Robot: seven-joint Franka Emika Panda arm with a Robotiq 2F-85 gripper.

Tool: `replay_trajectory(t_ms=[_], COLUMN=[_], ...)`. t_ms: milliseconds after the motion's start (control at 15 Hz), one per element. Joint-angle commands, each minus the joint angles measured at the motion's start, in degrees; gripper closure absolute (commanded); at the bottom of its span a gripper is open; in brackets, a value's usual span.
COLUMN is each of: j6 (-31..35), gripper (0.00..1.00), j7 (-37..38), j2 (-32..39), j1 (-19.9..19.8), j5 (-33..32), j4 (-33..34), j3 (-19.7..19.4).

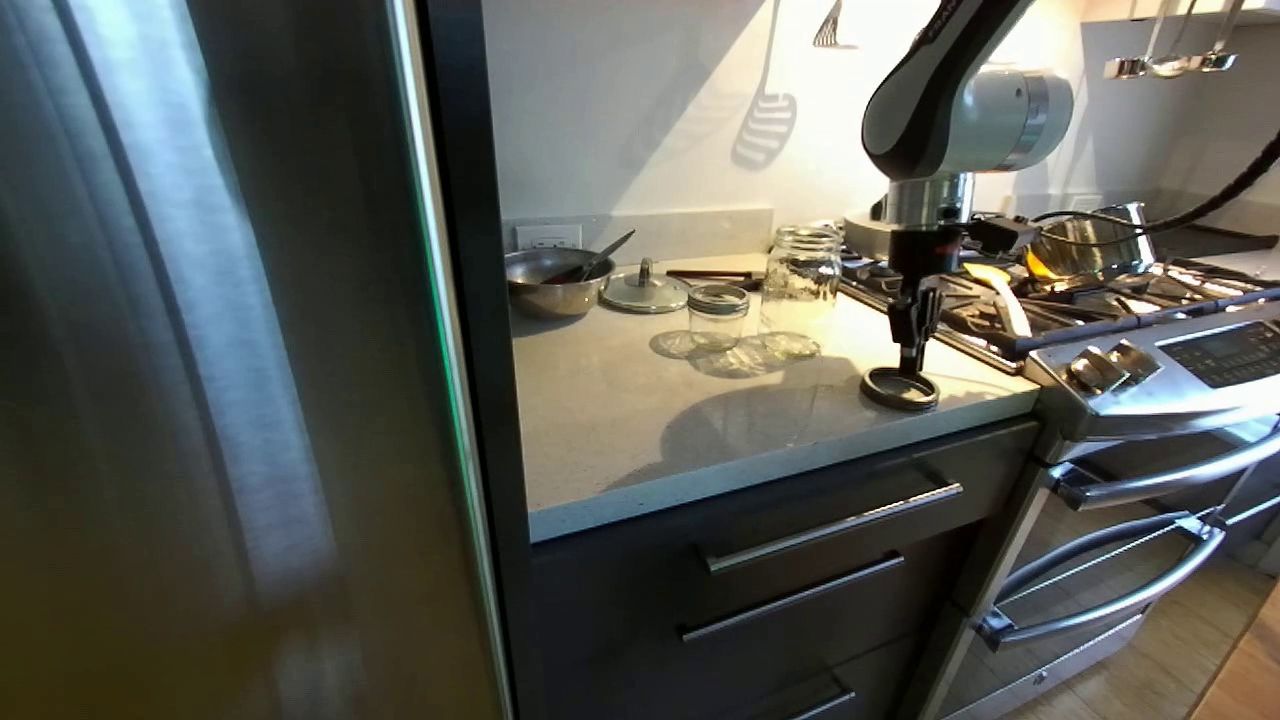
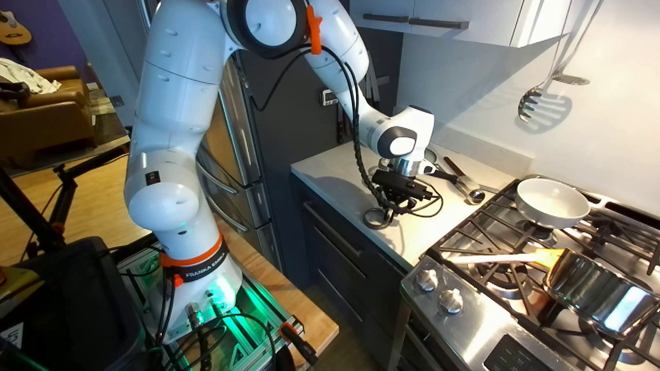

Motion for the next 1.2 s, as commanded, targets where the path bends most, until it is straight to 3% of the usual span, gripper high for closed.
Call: replay_trajectory(t_ms=[0, 67, 333, 400, 467, 600, 733, 867, 1133], j6=[1.2, 1.2, 1.4, 1.4, 1.4, 1.5, 1.5, 1.6, 1.7], gripper=[0.73, 0.57, 0.32, 0.54, 0.67, 0.76, 0.93, 1.0, 0.98], j7=[-0.2, -0.1, -0.3, -0.3, -0.3, -0.3, -0.3, -0.4, -0.4], j2=[1.4, 1.5, 1.5, 1.5, 1.6, 1.7, 1.8, 1.7, 1.4], j1=[-1.1, -1.1, -1.2, -1.2, -1.2, -1.3, -1.3, -1.3, -1.3], j5=[1.0, 1.0, 1.1, 1.1, 1.1, 1.1, 1.0, 1.0, 0.9], j4=[0.8, 0.8, 0.8, 0.8, 0.8, 0.8, 0.8, 0.8, 0.8], j3=[0.5, 0.5, 0.6, 0.7, 0.7, 0.7, 0.7, 0.7, 0.7])
